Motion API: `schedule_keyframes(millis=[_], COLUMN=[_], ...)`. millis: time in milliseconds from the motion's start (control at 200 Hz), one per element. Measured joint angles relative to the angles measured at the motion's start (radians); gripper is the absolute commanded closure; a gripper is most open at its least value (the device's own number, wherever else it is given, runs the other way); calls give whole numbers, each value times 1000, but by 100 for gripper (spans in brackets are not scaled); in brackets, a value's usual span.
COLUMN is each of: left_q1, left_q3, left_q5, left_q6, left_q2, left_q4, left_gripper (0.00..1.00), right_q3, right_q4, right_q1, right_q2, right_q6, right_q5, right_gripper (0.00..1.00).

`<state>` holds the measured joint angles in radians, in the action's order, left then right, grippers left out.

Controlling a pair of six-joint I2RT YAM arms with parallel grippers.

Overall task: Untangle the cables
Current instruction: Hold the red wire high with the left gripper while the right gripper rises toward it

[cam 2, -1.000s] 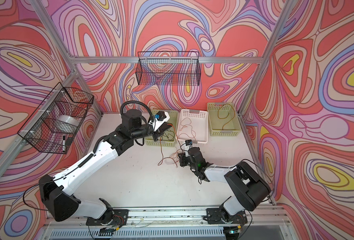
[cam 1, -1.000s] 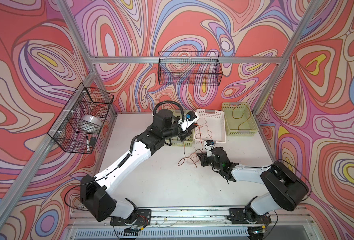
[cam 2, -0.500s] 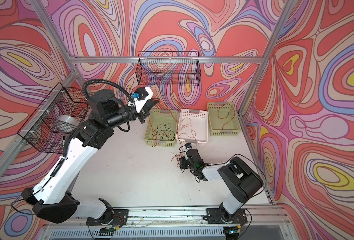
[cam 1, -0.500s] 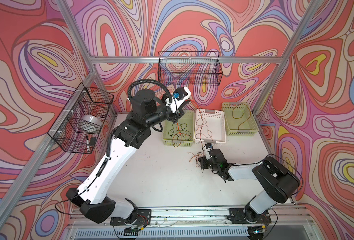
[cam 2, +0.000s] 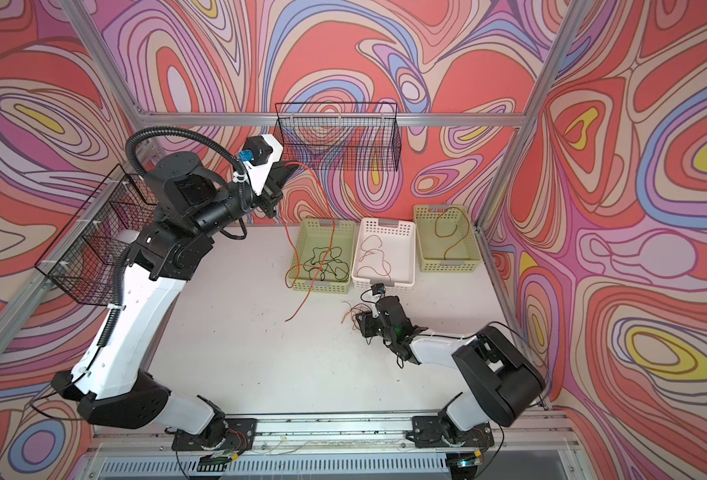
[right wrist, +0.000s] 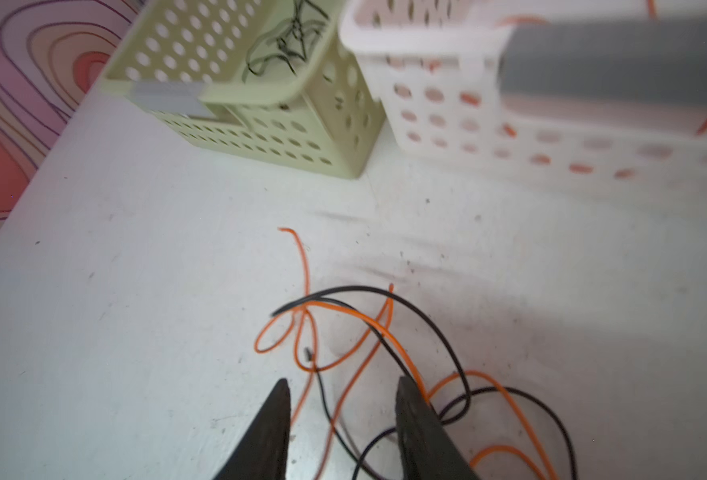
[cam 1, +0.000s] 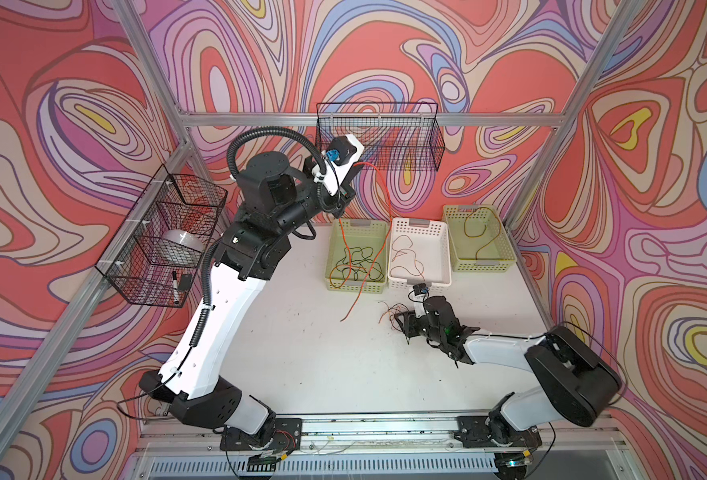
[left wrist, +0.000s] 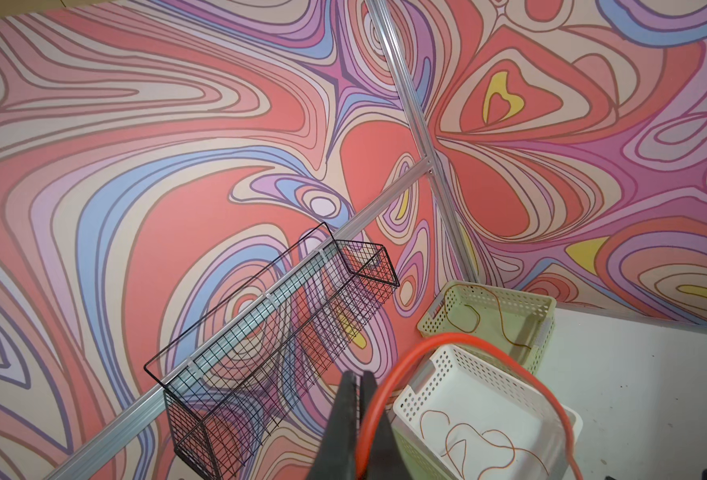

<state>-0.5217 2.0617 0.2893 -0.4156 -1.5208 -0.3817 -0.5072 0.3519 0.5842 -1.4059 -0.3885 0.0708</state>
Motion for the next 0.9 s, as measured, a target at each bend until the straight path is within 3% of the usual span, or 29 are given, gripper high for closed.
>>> schedule_keyframes(millis=[60, 160, 496, 521, 726, 901], left_q1=[0, 5, 8, 8, 8, 8], left_q3=[-1, -9, -10, -10, -26, -68], left_q5=[2, 7, 117, 128, 224, 317], left_q6=[1, 1, 10, 10, -1, -23], left_q2=[-15, -34, -65, -67, -79, -79], left_q4=[0, -1, -1, -1, -24, -43], left_gripper=[100, 100, 100, 100, 100, 100], right_q3=[-5, -33, -187, -204, -427, -518], right_q4=[-29, -94, -281, -289, -341, -354], right_q1=[0, 0, 0, 0, 0, 0], right_q2=[100, 249, 502, 507, 402, 341], right_q6=[40, 114, 372, 391, 528, 605], right_q5=[-6, -23, -61, -63, -54, 10], right_gripper=[39, 14, 8, 4, 2, 2])
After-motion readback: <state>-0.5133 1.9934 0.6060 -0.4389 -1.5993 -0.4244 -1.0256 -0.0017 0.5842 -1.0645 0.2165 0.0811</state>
